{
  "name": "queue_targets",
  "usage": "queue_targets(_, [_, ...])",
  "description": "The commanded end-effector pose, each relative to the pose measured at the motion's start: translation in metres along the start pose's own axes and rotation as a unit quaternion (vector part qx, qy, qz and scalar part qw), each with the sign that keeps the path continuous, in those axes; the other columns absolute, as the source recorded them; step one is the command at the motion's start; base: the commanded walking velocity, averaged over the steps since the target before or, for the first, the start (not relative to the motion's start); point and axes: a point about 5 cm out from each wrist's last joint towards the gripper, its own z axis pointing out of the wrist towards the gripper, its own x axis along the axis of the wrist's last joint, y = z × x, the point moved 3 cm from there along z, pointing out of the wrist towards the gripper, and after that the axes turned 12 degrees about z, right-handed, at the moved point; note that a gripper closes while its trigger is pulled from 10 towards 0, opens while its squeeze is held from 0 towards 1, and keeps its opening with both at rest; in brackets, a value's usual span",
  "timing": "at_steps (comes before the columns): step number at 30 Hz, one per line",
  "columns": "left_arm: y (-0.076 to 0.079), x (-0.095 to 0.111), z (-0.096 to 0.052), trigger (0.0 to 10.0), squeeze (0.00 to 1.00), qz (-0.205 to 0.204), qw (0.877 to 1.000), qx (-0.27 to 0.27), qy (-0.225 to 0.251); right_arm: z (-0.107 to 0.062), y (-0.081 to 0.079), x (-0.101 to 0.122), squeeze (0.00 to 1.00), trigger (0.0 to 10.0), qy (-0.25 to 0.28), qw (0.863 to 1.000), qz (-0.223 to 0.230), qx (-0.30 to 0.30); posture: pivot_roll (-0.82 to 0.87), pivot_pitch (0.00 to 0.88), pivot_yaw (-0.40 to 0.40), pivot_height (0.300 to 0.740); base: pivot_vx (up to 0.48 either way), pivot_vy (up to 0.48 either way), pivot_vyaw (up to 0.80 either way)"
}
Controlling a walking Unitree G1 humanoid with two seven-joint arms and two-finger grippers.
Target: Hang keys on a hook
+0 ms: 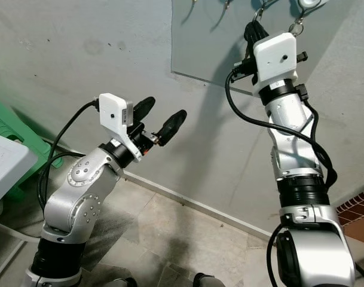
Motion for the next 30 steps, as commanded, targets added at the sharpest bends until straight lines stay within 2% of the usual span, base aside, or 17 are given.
queue_targets(1, [0.002, 0.004, -0.002, 10.0, 0.0, -0.003, 1.0, 0.001, 0.006, -0.004, -0.008, -0.006, 0.0, 10.0, -0.013, 0.999, -0.019, 0.022, 0.02, 0.157, -0.029, 0.74, 0.0, 0.0, 0.0])
queue_targets(11, [0.002, 0.005, -0.003, 10.0, 0.0, -0.008, 1.0, 0.004, 0.007, -0.014, -0.012, -0.023, 0.0, 10.0, -0.046, 0.998, -0.015, 0.026, 0.02, 0.158, -0.032, 0.74, 0.0, 0.0, 0.0])
queue_targets(13, [0.001, 0.005, -0.003, 10.0, 0.0, -0.008, 1.0, 0.004, 0.007, -0.018, -0.013, -0.027, 0.0, 10.0, -0.054, 0.998, -0.006, 0.021, 0.02, 0.158, -0.032, 0.74, 0.0, 0.0, 0.0])
queue_targets(15, [0.001, 0.004, -0.003, 10.0, 0.0, -0.009, 1.0, 0.006, 0.006, -0.021, -0.015, -0.03, 0.0, 10.0, -0.058, 0.998, 0.024, 0.015, 0.02, 0.163, -0.03, 0.74, 0.0, 0.0, 0.0])
queue_targets(16, [0.001, 0.004, -0.003, 10.0, 0.0, -0.009, 1.0, 0.006, 0.006, -0.021, -0.016, -0.03, 0.27, 10.0, -0.059, 0.998, 0.026, 0.016, 0.02, 0.163, -0.03, 0.74, 0.0, 0.0, 0.0])
queue_targets(17, [0.001, 0.004, -0.003, 10.0, 0.0, -0.009, 1.0, 0.007, 0.005, -0.022, -0.016, -0.031, 1.0, 10.0, -0.059, 0.997, 0.039, 0.015, 0.02, 0.163, -0.03, 0.74, 0.0, 0.0, 0.0])
queue_targets(23, [-0.002, 0.003, -0.004, 10.0, 0.0, -0.01, 1.0, 0.014, 0.003, -0.026, -0.016, -0.035, 1.0, 10.0, -0.066, 0.993, 0.1, -0.005, 0.02, 0.171, -0.033, 0.74, 0.0, 0.0, 0.0])
queue_targets(26, [-0.004, 0.002, -0.006, 10.0, 0.0, -0.009, 1.0, 0.018, 0.002, -0.029, -0.017, -0.039, 1.0, 10.0, -0.072, 0.993, 0.096, -0.007, 0.03, 0.173, -0.035, 0.74, 0.0, 0.0, 0.0])
queue_targets(27, [-0.005, 0.001, -0.006, 10.0, 0.0, -0.009, 1.0, 0.023, -0.001, -0.031, -0.016, -0.041, 1.0, 10.0, -0.075, 0.99, 0.117, -0.018, 0.03, 0.173, -0.035, 0.74, 0.0, 0.0, 0.0])
queue_targets(30, [-0.009, -0.002, -0.008, 10.0, 0.0, -0.01, 0.999, 0.036, -0.005, -0.035, -0.018, -0.045, 1.0, 10.0, -0.08, 0.987, 0.135, -0.028, 0.03, 0.174, -0.034, 0.74, 0.0, 0.0, 0.0])
